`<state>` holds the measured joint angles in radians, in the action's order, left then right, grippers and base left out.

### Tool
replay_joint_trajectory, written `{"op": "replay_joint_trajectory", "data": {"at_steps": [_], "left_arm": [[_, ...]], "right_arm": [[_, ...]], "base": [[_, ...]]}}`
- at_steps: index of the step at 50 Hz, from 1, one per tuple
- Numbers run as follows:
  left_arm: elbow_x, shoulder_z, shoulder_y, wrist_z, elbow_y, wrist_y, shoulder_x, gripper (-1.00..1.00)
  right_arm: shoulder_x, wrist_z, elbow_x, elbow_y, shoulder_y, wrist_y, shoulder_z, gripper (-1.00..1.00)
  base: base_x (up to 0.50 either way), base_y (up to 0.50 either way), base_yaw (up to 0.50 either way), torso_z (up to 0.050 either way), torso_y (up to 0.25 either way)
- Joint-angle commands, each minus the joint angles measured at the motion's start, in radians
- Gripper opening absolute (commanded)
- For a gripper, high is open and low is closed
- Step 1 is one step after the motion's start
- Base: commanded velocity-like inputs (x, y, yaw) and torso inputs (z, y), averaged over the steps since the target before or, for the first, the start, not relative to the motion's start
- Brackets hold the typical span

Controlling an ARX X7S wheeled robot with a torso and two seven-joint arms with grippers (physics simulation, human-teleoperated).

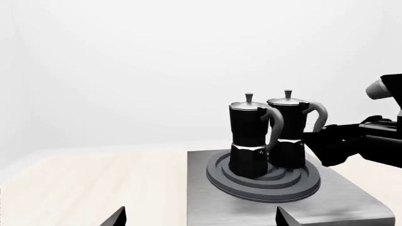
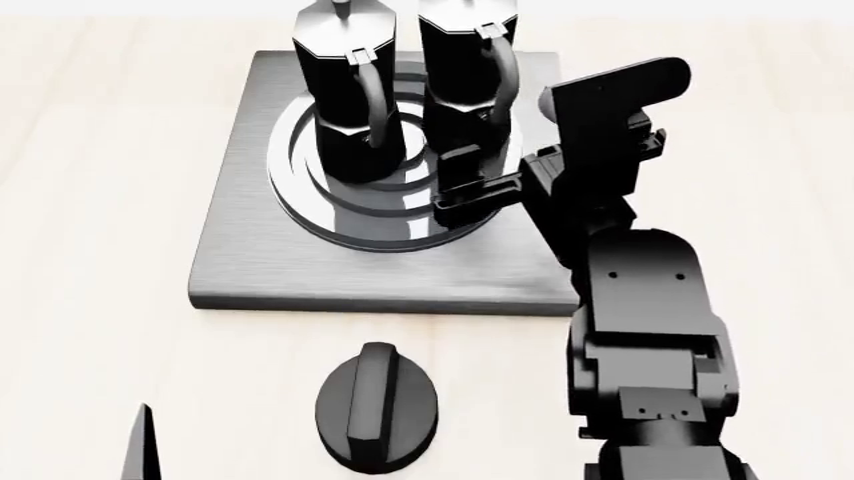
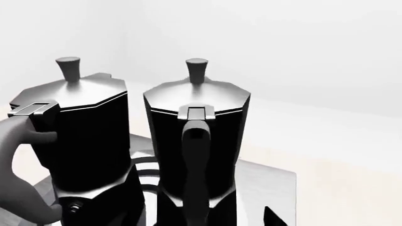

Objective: Put both moka pots on the stove.

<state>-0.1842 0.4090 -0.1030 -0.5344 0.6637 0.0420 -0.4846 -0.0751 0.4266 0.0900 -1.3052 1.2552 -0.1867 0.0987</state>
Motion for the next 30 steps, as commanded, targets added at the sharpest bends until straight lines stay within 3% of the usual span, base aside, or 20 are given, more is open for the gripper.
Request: {"op": "replay_joint_trajectory", "data": {"at_steps": [1, 11, 20, 30], "left_arm": [[-0.003, -0.001, 0.001, -0.002, -0.001, -0.002, -0.003, 1.00], [-0.003, 0.002, 0.000, -0.003, -0.002, -0.004, -0.003, 1.00], [0.000, 0.006, 0.000, -0.005, -0.001, -0.005, -0.004, 1.00], [0.000, 0.010, 0.001, -0.006, -0.004, -0.009, -0.003, 1.00]], "right_arm": [[0.009, 0.004, -0.052, -0.003, 0.005, -0.014, -0.048, 1.00], [0.014, -0.048, -0.044, 0.005, 0.030, -0.082, -0.080, 1.00], [0.031, -0.250, -0.021, 0.916, -0.302, 0.339, -0.123, 1.00], [0.031, -0.325, -0.012, 1.362, -0.496, 0.490, -0.089, 1.00]], "base": [[0.00, 0.00, 0.00, 0.000, 0.000], [0.00, 0.00, 0.00, 0.000, 0.000], [0.00, 0.00, 0.00, 0.000, 0.000], [0.00, 0.00, 0.00, 0.000, 0.000]]}}
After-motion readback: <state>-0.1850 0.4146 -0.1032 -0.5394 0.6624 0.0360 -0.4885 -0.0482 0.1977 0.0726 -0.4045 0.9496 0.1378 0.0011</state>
